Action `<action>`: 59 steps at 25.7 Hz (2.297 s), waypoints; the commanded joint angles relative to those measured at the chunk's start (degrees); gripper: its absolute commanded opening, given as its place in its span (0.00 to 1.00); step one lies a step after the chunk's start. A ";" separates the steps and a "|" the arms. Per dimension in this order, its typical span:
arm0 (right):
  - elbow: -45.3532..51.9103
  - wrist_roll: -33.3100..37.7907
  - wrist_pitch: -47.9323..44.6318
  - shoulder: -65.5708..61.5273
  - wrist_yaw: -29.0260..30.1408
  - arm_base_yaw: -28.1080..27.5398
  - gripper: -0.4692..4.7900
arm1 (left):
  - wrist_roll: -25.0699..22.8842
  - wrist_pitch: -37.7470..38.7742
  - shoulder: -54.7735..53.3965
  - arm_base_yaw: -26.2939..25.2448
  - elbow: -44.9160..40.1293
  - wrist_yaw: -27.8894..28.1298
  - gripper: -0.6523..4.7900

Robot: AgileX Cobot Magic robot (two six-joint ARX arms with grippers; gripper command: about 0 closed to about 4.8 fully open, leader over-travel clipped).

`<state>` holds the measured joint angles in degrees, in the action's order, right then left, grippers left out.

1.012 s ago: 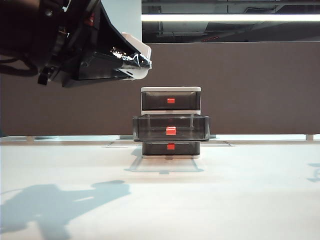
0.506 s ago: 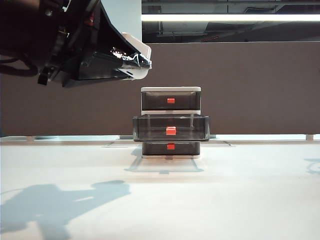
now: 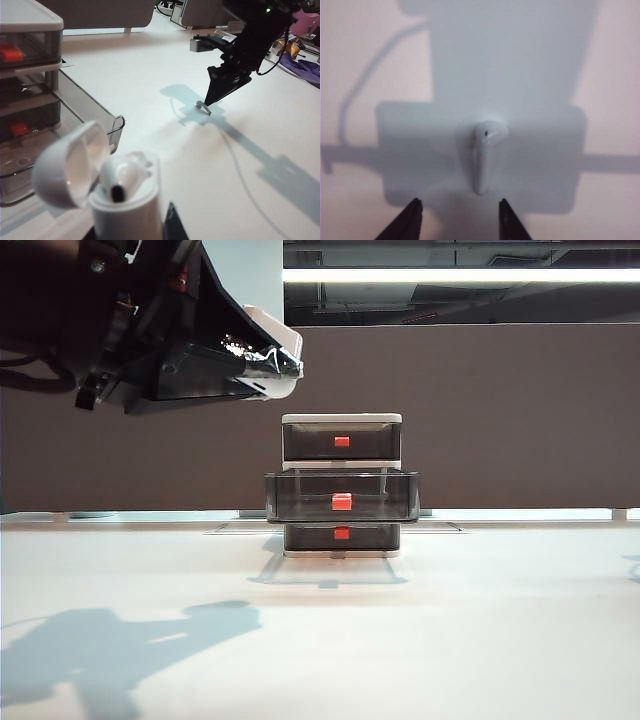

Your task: Pick up the earphone case on the table, open the lid, insert the wireless earphone on the table into it, close the lid, put the earphone case into the second layer of the drawer, and finally close the drawer.

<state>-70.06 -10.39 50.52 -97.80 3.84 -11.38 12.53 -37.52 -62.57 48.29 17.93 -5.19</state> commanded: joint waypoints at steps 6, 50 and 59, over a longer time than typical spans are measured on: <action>-0.20 -0.37 -3.28 -2.14 1.18 -0.20 0.49 | 0.13 -1.14 0.17 0.11 0.20 -0.35 0.24; -0.20 -0.81 -5.29 -6.12 -0.31 -0.55 0.46 | 0.13 -1.11 0.17 0.11 0.20 -0.35 0.24; -0.20 -0.81 -4.26 -6.12 -0.33 -0.52 0.25 | 0.11 -1.11 0.17 0.11 0.20 -0.35 0.24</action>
<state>-70.41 -11.09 44.86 -103.55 3.46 -11.99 12.53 -37.52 -62.57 48.29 17.93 -5.19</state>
